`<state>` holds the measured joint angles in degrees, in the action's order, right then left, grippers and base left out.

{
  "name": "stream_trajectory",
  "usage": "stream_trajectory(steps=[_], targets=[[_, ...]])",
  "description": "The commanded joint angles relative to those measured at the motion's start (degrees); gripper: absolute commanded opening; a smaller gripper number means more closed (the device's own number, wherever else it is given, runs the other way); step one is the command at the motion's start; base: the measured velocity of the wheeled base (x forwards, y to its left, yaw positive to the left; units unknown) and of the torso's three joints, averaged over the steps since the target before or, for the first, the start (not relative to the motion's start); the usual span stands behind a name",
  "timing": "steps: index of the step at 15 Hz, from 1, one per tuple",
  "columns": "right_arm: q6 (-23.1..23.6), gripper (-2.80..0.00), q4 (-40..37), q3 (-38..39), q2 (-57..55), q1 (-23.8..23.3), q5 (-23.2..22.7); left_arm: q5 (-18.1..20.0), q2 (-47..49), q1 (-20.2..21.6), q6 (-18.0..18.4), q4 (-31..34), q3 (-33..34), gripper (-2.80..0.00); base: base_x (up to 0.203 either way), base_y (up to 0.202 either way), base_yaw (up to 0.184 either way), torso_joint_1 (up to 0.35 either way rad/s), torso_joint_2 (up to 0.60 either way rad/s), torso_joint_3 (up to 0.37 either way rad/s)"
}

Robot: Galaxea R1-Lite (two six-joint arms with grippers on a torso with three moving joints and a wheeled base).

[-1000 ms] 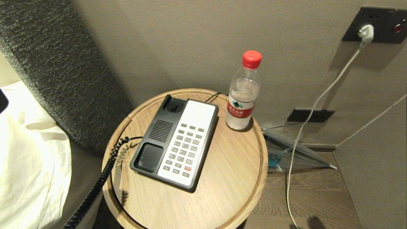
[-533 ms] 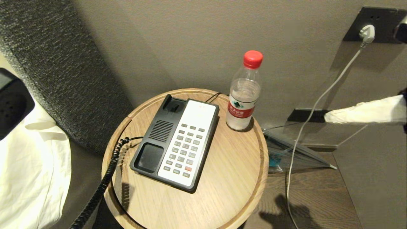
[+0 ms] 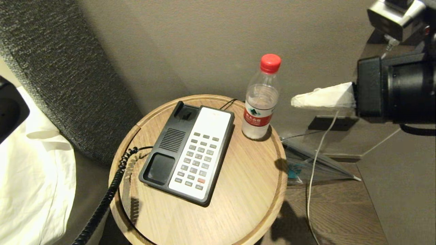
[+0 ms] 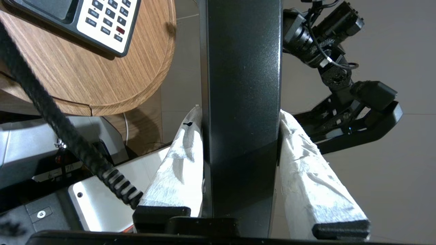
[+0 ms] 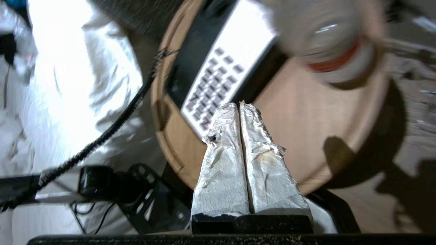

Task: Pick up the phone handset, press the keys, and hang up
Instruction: Dial the number

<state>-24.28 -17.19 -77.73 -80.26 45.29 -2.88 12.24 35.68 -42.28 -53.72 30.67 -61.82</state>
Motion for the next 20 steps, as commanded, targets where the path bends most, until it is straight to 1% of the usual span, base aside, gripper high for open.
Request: stream_trajectory(steps=[1, 4, 6, 9, 12, 15, 17, 19, 20], targets=[[-0.5, -2.8, 1.0, 0.5, -2.8, 5.9, 2.8, 0.1, -0.3, 0.0, -0.3, 0.2, 0.0, -2.8, 0.0, 0.0, 0.0, 0.0, 0.0, 0.0], [-1.9, -2.8, 4.6, 0.9, -4.9, 11.3, 7.5, 0.2, -1.1, 0.0, -0.5, 0.2, 0.6, -2.8, 0.0, 0.0, 0.0, 0.0, 0.0, 0.0], [-2.2, -2.8, 5.4, 1.9, -6.0, 13.1, 9.4, 0.1, -1.3, 0.0, -0.4, 0.2, 1.0, -2.8, 0.0, 0.0, 0.0, 0.0, 0.0, 0.0], [-1.9, -2.8, 7.2, 4.7, -7.0, 14.0, 9.9, 0.0, -1.3, 0.1, -0.4, 0.2, 1.4, -2.8, 0.0, 0.0, 0.0, 0.0, 0.0, 0.0], [-1.7, -2.8, 14.4, 10.6, -9.6, 14.9, 10.2, -0.2, -1.7, 0.0, -0.3, 0.2, 1.8, -2.8, 0.0, 0.0, 0.0, 0.0, 0.0, 0.0], [-1.1, -2.8, 17.5, 11.6, -12.4, 14.8, 10.8, -0.4, -1.7, 0.0, 0.0, 0.2, 2.6, -2.8, 0.0, 0.0, 0.0, 0.0, 0.0, 0.0], [0.5, -2.8, 18.4, 11.6, -13.8, 14.8, 11.4, -0.5, -1.7, 0.0, 0.2, 0.0, 2.8, -2.8, 0.0, 0.0, 0.0, 0.0, 0.0, 0.0], [1.3, -2.8, 18.3, 11.8, -15.0, 14.7, 11.7, -0.2, -1.4, 0.0, 0.0, -2.7, 3.9, -2.8, 0.0, 0.0, 0.0, 0.0, 0.0, 0.0], [1.3, -2.8, 18.3, 11.8, -15.0, 14.7, 11.7, -0.2, -1.4, 0.0, 0.0, -2.7, 3.9, -2.8, 0.0, 0.0, 0.0, 0.0, 0.0, 0.0]])
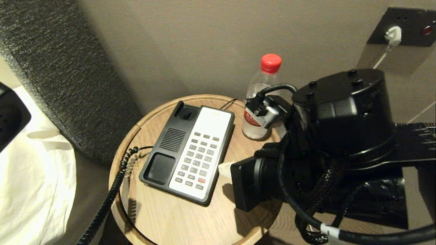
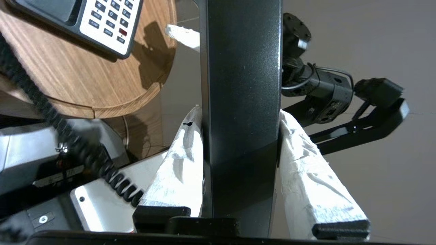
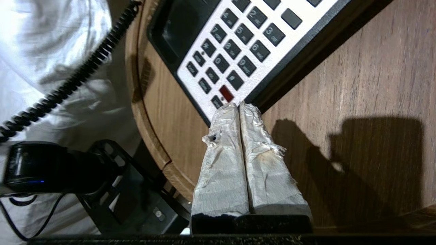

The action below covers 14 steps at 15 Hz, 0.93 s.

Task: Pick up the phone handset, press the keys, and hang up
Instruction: Dial the number

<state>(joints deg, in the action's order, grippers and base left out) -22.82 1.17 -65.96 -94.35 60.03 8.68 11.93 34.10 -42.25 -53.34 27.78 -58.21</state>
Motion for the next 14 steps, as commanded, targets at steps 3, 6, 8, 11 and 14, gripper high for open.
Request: stream_trajectory(steps=[3, 6, 8, 11, 14], targets=[[0.5, -2.8, 1.7, -0.3, -3.5, -0.3, 2.1, 0.1, -0.2, 0.1, -0.3, -1.3, 2.7, -2.8, 0.0, 0.0, 0.0, 0.0, 0.0, 0.0], [0.7, -2.8, 2.8, -0.8, -4.0, -1.6, 4.0, 0.2, -1.5, 0.1, -0.5, -1.2, 3.5, -2.8, 0.0, 0.0, 0.0, 0.0, 0.0, 0.0], [1.1, -2.8, 4.7, -1.0, -5.1, -2.4, 6.8, 0.2, -1.8, 0.1, -0.5, -1.2, 3.6, -2.8, 0.0, 0.0, 0.0, 0.0, 0.0, 0.0], [1.7, -2.8, 7.1, -1.0, -6.1, -2.5, 7.4, 0.2, -1.9, 0.1, -0.4, -1.3, 3.6, -2.8, 0.0, 0.0, 0.0, 0.0, 0.0, 0.0], [1.6, -2.8, 7.9, -2.5, -7.0, -2.4, 7.1, 0.2, -2.5, 0.1, -0.4, -1.3, 3.9, -2.8, 0.0, 0.0, 0.0, 0.0, 0.0, 0.0]])
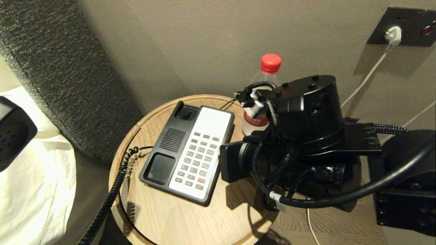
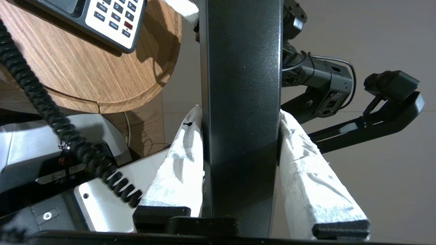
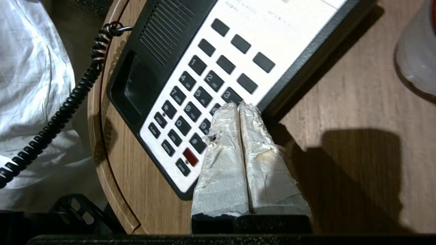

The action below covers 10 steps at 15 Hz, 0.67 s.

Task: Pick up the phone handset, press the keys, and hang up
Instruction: Dial the number

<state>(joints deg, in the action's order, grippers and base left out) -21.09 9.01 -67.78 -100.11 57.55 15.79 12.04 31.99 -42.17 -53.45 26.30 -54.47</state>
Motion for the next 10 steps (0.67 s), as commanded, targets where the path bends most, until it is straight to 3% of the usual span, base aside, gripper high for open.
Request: stream_trajectory(steps=[1, 10], targets=[[0.0, -2.8, 0.2, -1.7, -2.6, 0.1, 0.2, 0.0, -0.8, 0.0, -0.3, 0.2, 0.8, -2.8, 0.0, 0.0, 0.0, 0.0, 0.0, 0.0], [0.9, -2.8, 0.0, -6.3, -8.1, -1.1, 0.4, 0.1, -2.6, 0.0, -0.3, 0.2, 2.1, -2.8, 0.0, 0.0, 0.0, 0.0, 0.0, 0.0]])
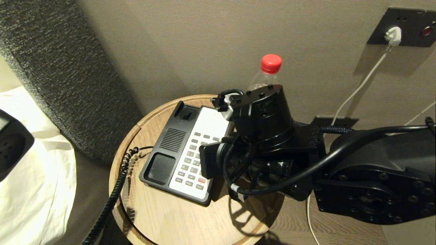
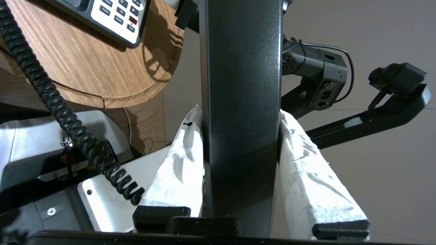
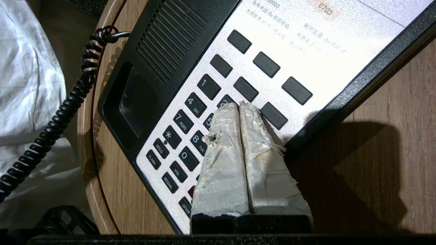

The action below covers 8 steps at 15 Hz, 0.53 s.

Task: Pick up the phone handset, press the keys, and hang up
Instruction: Dial the number

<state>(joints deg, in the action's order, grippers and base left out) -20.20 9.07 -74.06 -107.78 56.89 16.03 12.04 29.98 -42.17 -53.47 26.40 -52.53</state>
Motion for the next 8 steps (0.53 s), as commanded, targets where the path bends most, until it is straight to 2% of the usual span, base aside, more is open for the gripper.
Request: stream_trajectory(steps=[1, 8], targets=[[0.1, -2.8, 0.0, 0.0, -0.4, -1.1, 0.1, 0.2, -0.7, 0.0, -0.2, 0.1, 0.3, -2.8, 0.0, 0.0, 0.0, 0.0, 0.0, 0.0], [0.3, -2.8, 0.0, 0.2, 0.1, -2.0, 0.0, 0.3, -0.9, 0.0, -0.2, 0.1, 0.3, -2.8, 0.0, 0.0, 0.0, 0.0, 0.0, 0.0]])
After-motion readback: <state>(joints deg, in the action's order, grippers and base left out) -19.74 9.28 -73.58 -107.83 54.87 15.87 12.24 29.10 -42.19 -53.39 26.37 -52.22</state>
